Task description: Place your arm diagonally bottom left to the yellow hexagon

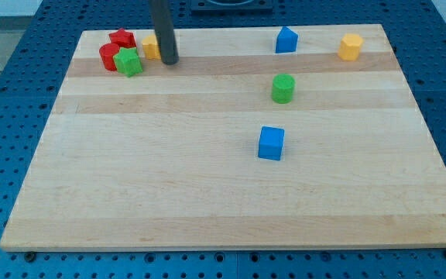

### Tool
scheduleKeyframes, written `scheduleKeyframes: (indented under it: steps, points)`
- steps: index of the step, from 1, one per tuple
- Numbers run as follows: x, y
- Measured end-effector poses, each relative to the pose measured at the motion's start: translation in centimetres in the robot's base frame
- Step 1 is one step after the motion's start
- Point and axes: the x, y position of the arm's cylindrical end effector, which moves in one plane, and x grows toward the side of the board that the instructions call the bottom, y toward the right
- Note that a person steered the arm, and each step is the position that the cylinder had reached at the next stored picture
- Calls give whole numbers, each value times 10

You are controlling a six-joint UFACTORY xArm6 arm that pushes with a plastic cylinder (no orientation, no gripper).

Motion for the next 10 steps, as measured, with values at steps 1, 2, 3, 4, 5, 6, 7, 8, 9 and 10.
scheduleKeyframes:
  steps: [1, 2, 3, 4, 5, 6, 7, 8, 9, 10]
  points:
    - [0, 40]
    - [0, 62]
    - [0, 83]
    - [14, 123]
    - [30, 182]
    - [36, 224]
    - [39, 251]
    - [39, 268]
    - [40, 267]
    - [40, 264]
